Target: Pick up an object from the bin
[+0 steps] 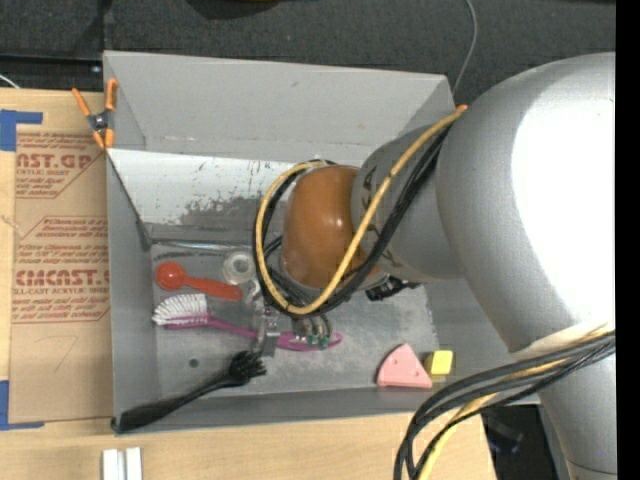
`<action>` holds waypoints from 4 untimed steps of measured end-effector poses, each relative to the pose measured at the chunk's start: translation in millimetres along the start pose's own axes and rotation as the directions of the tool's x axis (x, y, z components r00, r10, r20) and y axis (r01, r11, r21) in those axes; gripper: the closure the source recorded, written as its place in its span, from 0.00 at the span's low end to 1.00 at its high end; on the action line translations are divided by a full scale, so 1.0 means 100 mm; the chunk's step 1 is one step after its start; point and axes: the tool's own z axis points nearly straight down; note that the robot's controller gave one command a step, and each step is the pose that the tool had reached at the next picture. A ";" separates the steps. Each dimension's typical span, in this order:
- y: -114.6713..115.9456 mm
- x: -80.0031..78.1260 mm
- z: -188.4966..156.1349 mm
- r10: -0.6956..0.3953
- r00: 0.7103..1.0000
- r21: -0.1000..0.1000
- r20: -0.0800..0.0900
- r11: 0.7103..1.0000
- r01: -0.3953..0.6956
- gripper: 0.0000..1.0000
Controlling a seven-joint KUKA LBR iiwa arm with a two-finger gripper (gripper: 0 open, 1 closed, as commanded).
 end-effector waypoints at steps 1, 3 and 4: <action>-0.05 0.00 0.00 -0.007 1.000 0.000 0.000 1.000 0.007 1.00; 0.25 0.04 0.01 0.045 0.999 0.001 0.002 0.999 -0.045 1.00; 0.21 0.19 0.01 -0.324 0.946 0.002 0.006 0.946 0.324 1.00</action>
Offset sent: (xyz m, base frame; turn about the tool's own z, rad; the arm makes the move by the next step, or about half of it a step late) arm 0.0051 0.0300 -0.0014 0.0309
